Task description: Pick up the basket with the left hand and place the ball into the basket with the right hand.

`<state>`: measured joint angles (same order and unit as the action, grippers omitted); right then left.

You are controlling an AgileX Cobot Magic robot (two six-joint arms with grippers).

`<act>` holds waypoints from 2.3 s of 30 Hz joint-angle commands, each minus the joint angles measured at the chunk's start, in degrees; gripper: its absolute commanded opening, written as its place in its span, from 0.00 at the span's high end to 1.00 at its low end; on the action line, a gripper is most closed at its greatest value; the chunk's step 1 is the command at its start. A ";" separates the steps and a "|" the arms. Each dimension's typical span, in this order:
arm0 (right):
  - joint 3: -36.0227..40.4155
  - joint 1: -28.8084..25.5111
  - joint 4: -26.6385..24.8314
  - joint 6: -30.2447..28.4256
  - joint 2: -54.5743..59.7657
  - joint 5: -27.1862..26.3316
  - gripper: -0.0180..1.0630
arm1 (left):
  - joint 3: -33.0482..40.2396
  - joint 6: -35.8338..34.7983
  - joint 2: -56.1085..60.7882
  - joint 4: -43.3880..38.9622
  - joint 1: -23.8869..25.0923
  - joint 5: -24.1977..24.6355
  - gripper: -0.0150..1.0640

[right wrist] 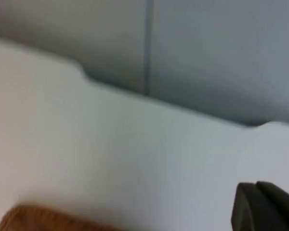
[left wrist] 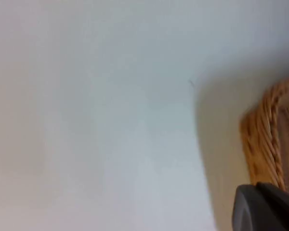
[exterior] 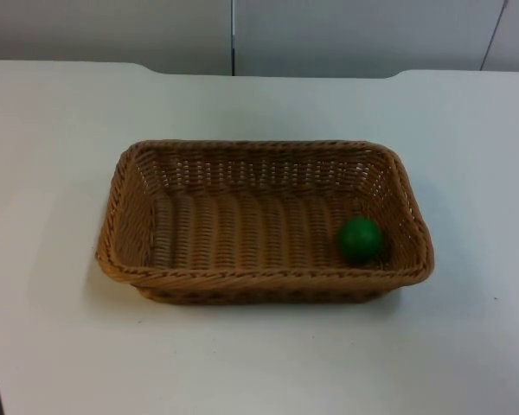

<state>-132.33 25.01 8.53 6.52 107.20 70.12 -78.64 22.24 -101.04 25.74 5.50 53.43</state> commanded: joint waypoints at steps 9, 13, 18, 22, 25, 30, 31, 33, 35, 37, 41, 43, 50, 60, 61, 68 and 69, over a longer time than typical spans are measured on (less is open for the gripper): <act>0.92 -0.75 7.89 0.83 -21.79 -0.15 0.99 | 20.17 -1.44 36.01 -4.03 0.05 -12.19 0.99; 7.97 0.54 15.34 1.59 -31.60 -0.15 0.99 | 23.80 -1.67 50.85 -4.13 0.05 -10.91 0.99; 25.46 1.47 20.31 3.53 -48.97 -0.15 0.99 | 24.04 -5.71 66.20 -8.27 0.05 -3.51 0.99; 44.00 1.47 21.58 5.39 -64.54 -0.15 0.99 | 24.84 -10.72 76.66 -12.73 0.05 6.47 0.99; 52.60 1.47 20.33 5.15 -71.38 -0.15 0.99 | 26.86 -10.69 80.31 -11.18 0.05 8.98 0.99; 64.95 1.47 14.91 1.38 -83.63 -0.15 0.99 | 32.15 -10.69 89.27 -10.20 0.05 11.68 0.99; 68.35 1.47 12.00 0.43 -87.20 -0.15 0.99 | 33.40 -10.69 92.79 -10.59 0.05 13.06 0.99; 69.36 1.47 11.28 0.16 -88.22 -0.15 0.99 | 33.71 -10.69 93.54 -10.59 0.05 13.51 0.99; 73.64 1.47 5.90 -2.23 -91.88 -0.15 0.99 | 35.32 -10.69 98.78 -10.68 0.05 15.44 0.99; 77.19 1.47 2.32 -3.98 -93.67 -0.15 0.99 | 36.82 -10.69 101.04 -11.69 0.05 16.13 0.99; 82.65 1.47 -1.99 -5.46 -95.62 -0.15 0.99 | 39.48 -11.78 101.04 -13.88 -0.08 16.53 0.99; 84.50 1.47 -3.33 -5.46 -96.05 -0.15 0.99 | 40.48 -11.88 101.04 -14.38 -0.71 16.53 0.99; 93.44 1.47 -6.30 -5.92 -103.92 -4.01 0.99 | 45.65 -12.91 101.04 -18.72 -3.38 14.25 0.99; 101.12 1.75 -8.53 -5.42 -107.20 -7.00 0.99 | 47.92 -13.84 101.04 -18.89 -3.93 10.96 0.99; 102.08 1.75 -8.53 -5.42 -107.20 -7.45 0.99 | 48.04 -13.96 101.04 -18.70 -3.93 10.13 0.99; 103.20 1.75 -8.90 -5.42 -107.20 -8.35 0.99 | 48.83 -14.12 101.04 -18.67 -4.65 8.65 0.99; 103.20 1.75 -8.90 -5.42 -107.20 -8.35 0.99 | 49.24 -14.12 101.04 -18.54 -4.76 8.50 0.99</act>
<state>-29.52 26.65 0.00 1.19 0.21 62.58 -29.85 8.60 -0.25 7.00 1.18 63.03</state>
